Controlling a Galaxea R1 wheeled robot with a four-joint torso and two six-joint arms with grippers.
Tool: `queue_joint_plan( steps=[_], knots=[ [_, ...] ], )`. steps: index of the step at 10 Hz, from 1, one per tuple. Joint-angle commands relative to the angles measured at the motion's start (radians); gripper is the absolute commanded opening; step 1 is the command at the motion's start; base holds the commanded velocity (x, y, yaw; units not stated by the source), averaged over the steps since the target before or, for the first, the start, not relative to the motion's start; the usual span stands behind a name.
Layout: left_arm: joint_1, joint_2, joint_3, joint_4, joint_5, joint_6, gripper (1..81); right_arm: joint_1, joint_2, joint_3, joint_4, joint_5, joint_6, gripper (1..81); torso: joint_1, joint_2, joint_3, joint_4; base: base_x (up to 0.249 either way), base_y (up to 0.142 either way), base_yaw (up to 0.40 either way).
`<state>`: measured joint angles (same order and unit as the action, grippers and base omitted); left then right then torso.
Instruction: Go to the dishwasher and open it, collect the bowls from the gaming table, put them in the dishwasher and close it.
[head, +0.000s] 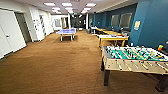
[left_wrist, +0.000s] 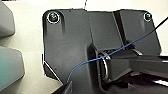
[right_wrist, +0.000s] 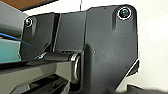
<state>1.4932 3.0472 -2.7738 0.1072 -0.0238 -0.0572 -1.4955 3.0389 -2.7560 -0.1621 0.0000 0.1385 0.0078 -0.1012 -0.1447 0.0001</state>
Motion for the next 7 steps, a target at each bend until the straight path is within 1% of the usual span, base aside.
queue_joint_plan(
  steps=[1,7],
  knots=[
    [-0.044,-0.002,-0.001,-0.004,0.056,-0.003,81.1,0.047,-0.001,0.003,0.004,-0.052,-0.004,81.1,0.000,0.000,0.000,0.000,0.000,0.000,0.129],
    [-0.044,-0.002,-0.001,-0.006,0.056,-0.003,81.1,0.048,-0.001,0.003,0.004,-0.052,-0.004,81.1,0.000,0.000,0.000,0.000,0.000,0.000,0.113]
  ],
)
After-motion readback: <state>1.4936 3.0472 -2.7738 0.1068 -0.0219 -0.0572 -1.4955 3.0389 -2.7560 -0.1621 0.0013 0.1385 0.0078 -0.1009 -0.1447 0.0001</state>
